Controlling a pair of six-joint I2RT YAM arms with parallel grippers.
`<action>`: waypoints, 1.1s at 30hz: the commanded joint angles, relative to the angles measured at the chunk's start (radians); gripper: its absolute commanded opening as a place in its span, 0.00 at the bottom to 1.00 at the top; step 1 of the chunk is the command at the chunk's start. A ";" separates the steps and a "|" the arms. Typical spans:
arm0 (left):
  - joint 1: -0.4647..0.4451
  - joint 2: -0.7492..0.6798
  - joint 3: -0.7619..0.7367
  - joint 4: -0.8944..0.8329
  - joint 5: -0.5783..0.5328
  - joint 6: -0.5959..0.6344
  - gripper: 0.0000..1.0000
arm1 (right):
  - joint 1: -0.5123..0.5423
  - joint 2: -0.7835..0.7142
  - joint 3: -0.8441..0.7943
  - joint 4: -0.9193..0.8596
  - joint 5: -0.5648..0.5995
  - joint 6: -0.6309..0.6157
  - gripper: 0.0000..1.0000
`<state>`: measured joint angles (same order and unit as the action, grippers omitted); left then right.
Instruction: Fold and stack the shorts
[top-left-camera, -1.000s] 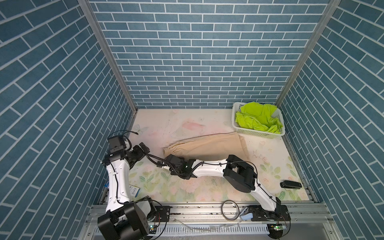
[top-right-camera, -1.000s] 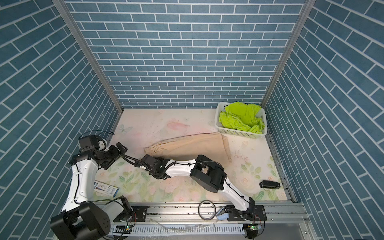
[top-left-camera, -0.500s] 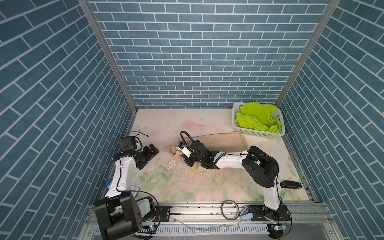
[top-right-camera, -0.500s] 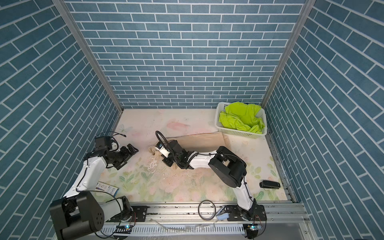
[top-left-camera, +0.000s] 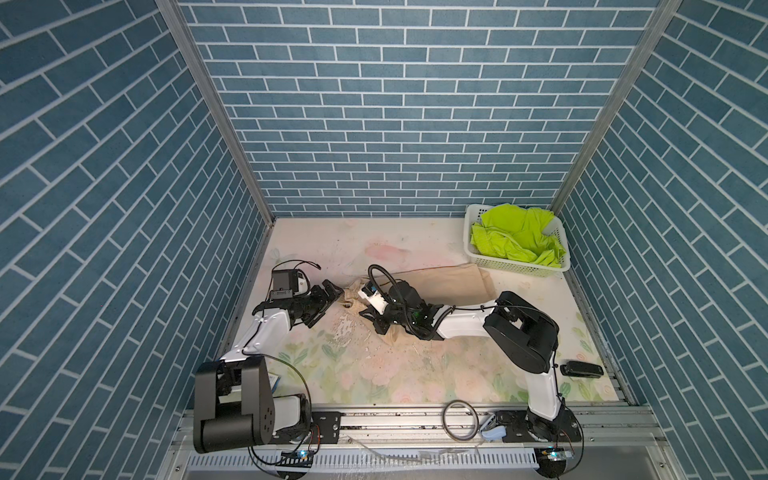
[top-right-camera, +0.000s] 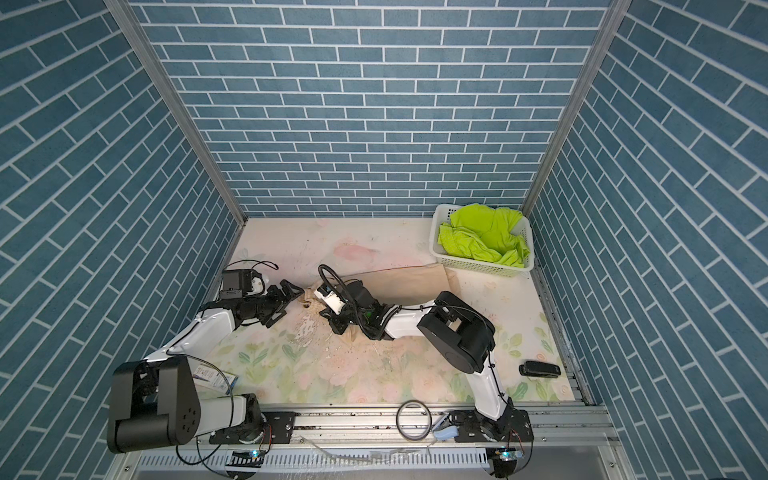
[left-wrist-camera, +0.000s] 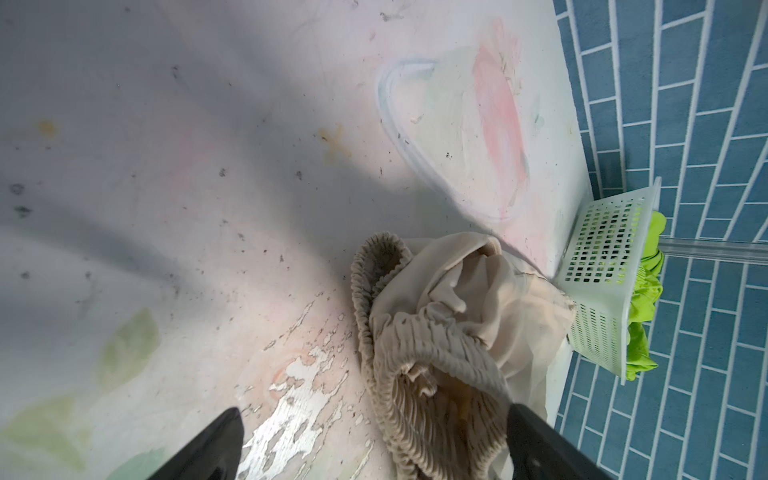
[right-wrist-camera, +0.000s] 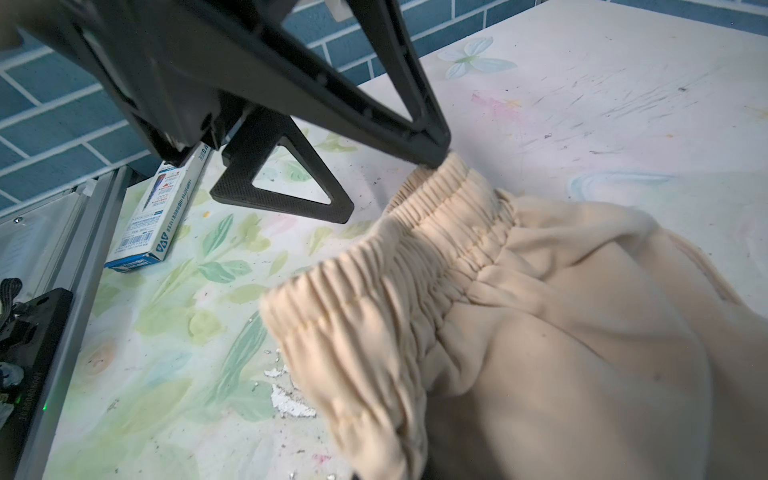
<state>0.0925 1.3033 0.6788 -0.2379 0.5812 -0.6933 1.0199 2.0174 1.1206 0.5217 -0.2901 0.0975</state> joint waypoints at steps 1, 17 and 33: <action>-0.024 0.019 -0.018 0.063 0.005 -0.035 1.00 | 0.006 -0.037 -0.001 -0.023 0.022 -0.053 0.00; -0.187 0.095 -0.057 0.161 -0.001 -0.057 0.98 | 0.056 -0.006 0.042 -0.052 0.137 -0.150 0.00; -0.231 0.083 0.245 -0.394 -0.166 0.234 0.00 | 0.024 -0.237 -0.108 -0.106 0.073 -0.007 0.53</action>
<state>-0.1375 1.4311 0.8433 -0.3737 0.4938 -0.5842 1.0683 1.9232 1.0794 0.4290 -0.1944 0.0254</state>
